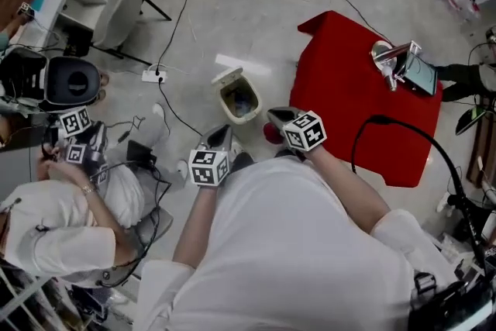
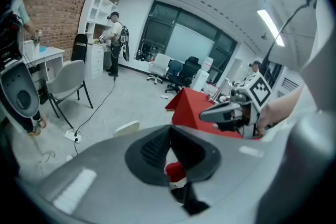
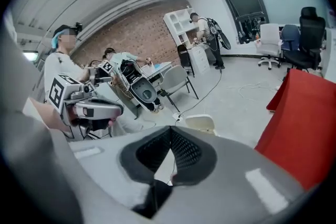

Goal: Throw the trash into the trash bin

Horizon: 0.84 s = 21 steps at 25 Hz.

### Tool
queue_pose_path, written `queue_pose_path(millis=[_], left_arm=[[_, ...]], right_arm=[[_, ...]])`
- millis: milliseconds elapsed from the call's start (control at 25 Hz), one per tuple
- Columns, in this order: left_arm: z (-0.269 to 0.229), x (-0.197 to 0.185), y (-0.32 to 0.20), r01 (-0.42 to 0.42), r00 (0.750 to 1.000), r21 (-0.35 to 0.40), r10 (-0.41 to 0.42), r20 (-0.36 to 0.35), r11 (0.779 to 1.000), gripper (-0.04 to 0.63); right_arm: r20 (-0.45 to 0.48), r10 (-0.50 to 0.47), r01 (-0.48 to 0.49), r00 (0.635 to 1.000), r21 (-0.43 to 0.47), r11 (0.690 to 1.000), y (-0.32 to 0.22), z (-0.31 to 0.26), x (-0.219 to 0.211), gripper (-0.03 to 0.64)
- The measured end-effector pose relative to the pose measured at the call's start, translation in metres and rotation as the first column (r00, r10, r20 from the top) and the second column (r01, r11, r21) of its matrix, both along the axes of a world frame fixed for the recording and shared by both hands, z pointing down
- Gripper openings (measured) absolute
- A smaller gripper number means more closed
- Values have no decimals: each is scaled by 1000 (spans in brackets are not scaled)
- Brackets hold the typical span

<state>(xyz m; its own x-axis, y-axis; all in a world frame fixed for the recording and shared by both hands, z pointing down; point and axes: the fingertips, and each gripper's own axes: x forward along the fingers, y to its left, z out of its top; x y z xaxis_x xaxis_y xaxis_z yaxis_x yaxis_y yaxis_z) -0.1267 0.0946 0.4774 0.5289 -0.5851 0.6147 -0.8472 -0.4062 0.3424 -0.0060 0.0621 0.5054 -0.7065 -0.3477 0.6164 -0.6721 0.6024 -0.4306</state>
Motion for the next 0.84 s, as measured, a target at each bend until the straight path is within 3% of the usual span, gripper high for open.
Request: queue_pose_path(millis=[320, 840], left_arm=[[-6, 23, 3, -4, 1000, 10, 4, 3, 1000, 5], [-6, 27, -2, -7, 1000, 10, 7, 4, 1000, 5]], right_arm=[[17, 14, -14, 1000, 0, 1000, 4, -9, 21, 2], [14, 15, -15, 1000, 12, 1000, -1, -12, 27, 2]])
